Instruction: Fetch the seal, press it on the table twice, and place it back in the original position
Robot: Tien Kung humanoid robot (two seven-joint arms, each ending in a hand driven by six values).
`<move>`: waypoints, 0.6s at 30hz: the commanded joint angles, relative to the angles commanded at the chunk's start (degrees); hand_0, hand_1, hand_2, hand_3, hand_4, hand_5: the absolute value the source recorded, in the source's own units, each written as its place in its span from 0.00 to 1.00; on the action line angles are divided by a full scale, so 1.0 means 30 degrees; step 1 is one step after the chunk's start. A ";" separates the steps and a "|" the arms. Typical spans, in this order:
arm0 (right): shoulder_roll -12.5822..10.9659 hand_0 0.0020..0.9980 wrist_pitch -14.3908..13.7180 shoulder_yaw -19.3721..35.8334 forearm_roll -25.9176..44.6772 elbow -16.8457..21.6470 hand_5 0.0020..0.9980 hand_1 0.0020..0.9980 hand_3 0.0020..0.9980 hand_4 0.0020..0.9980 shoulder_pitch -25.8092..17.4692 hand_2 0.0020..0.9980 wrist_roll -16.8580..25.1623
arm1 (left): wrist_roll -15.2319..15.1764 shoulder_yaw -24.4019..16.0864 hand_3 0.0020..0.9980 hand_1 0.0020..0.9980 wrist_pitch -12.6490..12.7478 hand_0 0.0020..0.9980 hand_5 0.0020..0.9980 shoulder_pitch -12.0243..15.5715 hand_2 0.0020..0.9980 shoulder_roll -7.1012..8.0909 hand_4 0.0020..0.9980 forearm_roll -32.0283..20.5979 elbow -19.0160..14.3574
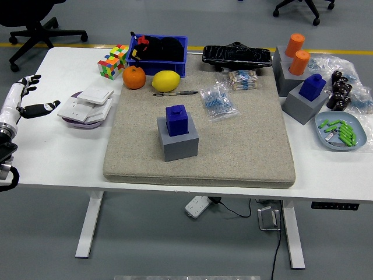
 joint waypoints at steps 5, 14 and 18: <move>0.0004 0.72 -0.0009 -0.0080 0.0080 0.0013 0.52 0.68 0.62 0.72 -0.0011 0.65 0.0011 | 0.0044 0.0066 0.87 0.87 -0.0028 0.89 0.11 -0.0095 0.87 -0.0010 0.84 0.0032 -0.0038; -0.0032 0.72 -0.0019 -0.0108 0.0088 0.0018 0.52 0.68 0.61 0.72 -0.0009 0.65 0.0004 | 0.0026 -0.0236 0.86 0.87 -0.0027 0.88 0.11 -0.0127 0.87 0.0016 0.83 0.0313 -0.0294; -0.0028 0.72 -0.0016 -0.0103 0.0097 0.0022 0.52 0.68 0.61 0.72 0.0049 0.65 0.0013 | 0.0020 -0.0359 0.86 0.87 -0.0037 0.88 0.11 -0.0192 0.88 -0.0007 0.83 0.0416 -0.0399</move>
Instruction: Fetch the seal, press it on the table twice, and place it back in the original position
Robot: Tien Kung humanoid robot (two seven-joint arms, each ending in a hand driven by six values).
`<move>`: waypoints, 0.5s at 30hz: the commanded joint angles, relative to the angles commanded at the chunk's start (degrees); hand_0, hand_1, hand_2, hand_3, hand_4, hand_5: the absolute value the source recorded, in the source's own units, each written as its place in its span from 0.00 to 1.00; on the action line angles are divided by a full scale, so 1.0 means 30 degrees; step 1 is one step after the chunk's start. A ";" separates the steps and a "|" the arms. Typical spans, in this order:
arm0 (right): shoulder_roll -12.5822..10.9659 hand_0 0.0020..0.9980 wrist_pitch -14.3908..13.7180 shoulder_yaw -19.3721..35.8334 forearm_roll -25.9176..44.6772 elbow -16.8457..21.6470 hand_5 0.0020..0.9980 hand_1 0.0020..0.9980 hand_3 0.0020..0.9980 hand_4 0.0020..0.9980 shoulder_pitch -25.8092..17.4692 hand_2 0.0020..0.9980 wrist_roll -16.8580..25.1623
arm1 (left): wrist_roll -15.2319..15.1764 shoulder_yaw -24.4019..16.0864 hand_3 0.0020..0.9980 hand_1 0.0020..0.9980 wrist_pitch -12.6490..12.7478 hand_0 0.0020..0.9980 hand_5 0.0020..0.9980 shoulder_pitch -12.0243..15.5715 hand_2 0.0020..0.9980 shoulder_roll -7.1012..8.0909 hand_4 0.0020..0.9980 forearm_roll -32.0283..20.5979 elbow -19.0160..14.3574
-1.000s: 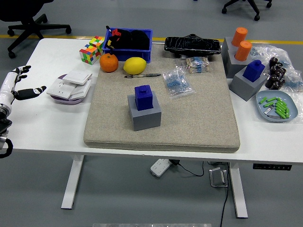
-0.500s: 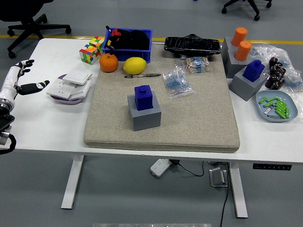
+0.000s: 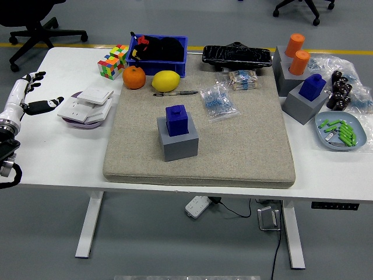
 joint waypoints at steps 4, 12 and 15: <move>-0.0010 0.72 -0.0003 0.0020 -0.0007 0.0001 0.52 0.68 0.61 0.72 0.0017 0.65 0.0003 | -0.0021 -0.0033 0.86 0.87 0.0004 0.88 0.11 -0.0019 0.88 0.0025 0.83 0.0008 -0.0029; -0.0067 0.72 0.0014 -0.0127 0.0070 -0.0024 0.52 0.68 0.62 0.72 -0.0034 0.65 -0.0028 | -0.0090 0.0022 0.86 0.87 0.0020 0.88 0.11 -0.0016 0.87 0.0076 0.82 -0.0035 -0.0027; -0.0088 0.72 -0.0007 -0.0164 0.0090 -0.0007 0.52 0.68 0.62 0.72 -0.0008 0.65 -0.0025 | -0.0114 0.0063 0.86 0.87 0.0034 0.88 0.11 -0.0077 0.87 0.0081 0.82 -0.0036 -0.0044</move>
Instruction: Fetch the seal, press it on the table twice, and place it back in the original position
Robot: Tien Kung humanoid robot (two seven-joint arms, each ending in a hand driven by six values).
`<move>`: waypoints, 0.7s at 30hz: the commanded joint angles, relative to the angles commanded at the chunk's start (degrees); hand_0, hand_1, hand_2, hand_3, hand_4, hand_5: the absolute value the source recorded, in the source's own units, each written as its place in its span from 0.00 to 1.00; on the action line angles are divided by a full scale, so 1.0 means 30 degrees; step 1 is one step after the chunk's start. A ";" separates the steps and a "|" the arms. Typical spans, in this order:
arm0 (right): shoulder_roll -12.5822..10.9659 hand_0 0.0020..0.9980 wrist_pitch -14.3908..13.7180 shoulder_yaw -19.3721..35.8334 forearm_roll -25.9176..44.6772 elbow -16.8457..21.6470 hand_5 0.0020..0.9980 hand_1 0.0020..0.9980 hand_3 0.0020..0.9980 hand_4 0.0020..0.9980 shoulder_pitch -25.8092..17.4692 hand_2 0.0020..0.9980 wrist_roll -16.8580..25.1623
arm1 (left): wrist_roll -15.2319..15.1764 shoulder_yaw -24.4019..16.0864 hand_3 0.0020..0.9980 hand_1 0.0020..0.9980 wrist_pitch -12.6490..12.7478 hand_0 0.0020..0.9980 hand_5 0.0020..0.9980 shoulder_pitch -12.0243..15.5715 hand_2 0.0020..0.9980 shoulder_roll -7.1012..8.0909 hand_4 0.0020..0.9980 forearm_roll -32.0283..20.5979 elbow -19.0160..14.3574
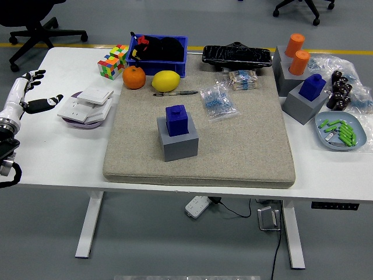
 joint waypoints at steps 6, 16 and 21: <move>-0.0046 0.72 -0.0002 -0.0134 0.0057 0.0017 0.52 0.68 0.62 0.72 0.0013 0.65 -0.0019 | -0.0013 0.0151 0.86 0.87 0.0001 0.88 0.11 -0.0079 0.87 -0.0006 0.81 0.0002 -0.0031; -0.0077 0.72 0.0055 -0.0220 0.0138 -0.0016 0.53 0.68 0.61 0.72 0.0021 0.65 -0.0062 | -0.0078 0.0321 0.86 0.87 0.0016 0.88 0.11 -0.0179 0.87 0.0028 0.80 -0.0047 -0.0004; -0.0104 0.72 0.0039 -0.0231 0.0145 -0.0006 0.52 0.68 0.61 0.72 -0.0045 0.65 -0.0054 | -0.0107 0.0364 0.86 0.86 0.0014 0.88 0.11 -0.0150 0.87 -0.0039 0.80 -0.0061 -0.0020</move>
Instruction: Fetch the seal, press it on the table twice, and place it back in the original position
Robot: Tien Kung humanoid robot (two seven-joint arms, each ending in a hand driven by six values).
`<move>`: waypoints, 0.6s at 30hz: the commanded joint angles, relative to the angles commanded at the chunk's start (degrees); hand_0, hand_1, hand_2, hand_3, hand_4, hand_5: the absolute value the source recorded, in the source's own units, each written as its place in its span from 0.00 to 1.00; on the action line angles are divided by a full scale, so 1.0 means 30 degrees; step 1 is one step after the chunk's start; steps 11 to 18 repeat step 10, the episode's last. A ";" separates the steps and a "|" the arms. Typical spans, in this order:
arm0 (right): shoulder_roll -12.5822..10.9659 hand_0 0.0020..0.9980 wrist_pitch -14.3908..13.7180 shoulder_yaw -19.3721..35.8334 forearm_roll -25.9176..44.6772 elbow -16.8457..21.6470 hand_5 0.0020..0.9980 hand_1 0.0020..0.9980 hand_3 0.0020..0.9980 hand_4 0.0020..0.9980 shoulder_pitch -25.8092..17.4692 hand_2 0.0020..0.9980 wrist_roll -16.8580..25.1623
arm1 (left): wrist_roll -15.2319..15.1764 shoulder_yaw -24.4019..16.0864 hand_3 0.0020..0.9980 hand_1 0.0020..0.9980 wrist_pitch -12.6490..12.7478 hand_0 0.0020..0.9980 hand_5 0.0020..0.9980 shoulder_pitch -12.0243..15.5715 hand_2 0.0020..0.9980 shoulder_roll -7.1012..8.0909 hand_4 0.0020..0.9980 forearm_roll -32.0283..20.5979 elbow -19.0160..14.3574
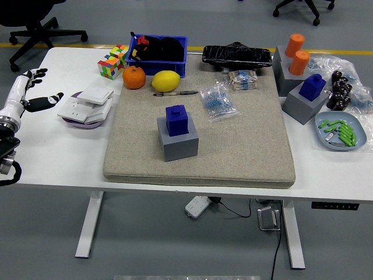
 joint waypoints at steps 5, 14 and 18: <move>0.0030 0.72 0.0005 0.0098 -0.0015 0.0009 0.52 0.68 0.61 0.72 -0.0070 0.65 0.0009 | -0.0043 0.0029 0.86 0.86 0.0021 0.88 0.11 0.0004 0.87 -0.0070 0.80 0.0000 0.0001; 0.0041 0.72 0.0004 0.0190 -0.0082 0.0010 0.52 0.68 0.61 0.72 -0.0149 0.65 0.0015 | -0.0034 0.0011 0.86 0.86 0.0021 0.88 0.11 0.0020 0.87 -0.0103 0.80 0.0028 -0.0003; 0.0041 0.72 0.0004 0.0190 -0.0082 0.0010 0.52 0.68 0.61 0.72 -0.0149 0.65 0.0015 | -0.0034 0.0011 0.86 0.86 0.0021 0.88 0.11 0.0020 0.87 -0.0103 0.80 0.0028 -0.0003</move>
